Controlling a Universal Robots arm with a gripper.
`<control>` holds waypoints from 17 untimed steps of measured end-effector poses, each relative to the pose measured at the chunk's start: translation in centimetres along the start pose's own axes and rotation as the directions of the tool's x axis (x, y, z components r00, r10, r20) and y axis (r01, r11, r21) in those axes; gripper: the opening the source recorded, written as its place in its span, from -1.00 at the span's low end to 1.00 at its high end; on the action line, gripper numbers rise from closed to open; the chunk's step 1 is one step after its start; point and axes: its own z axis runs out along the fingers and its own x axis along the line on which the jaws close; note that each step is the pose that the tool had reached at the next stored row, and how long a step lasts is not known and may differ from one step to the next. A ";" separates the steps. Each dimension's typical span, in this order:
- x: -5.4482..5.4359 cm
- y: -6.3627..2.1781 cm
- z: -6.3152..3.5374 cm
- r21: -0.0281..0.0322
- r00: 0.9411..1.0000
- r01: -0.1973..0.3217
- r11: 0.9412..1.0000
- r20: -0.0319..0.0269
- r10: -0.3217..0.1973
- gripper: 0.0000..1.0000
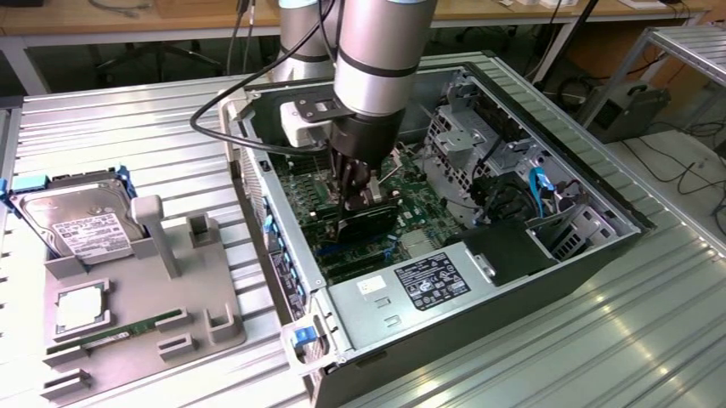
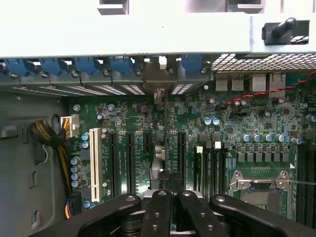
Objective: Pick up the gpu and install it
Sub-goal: 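Insert the gpu into the slot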
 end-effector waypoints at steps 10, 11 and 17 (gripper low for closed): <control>-0.5 0.00 0.19 0.000 1.000 0.000 1.000 -0.016 0.000 -0.79; -0.5 0.00 0.18 0.000 1.000 -0.001 1.000 -0.016 0.001 -0.79; -0.6 0.00 0.19 0.000 1.000 0.000 1.000 -0.016 0.000 -0.79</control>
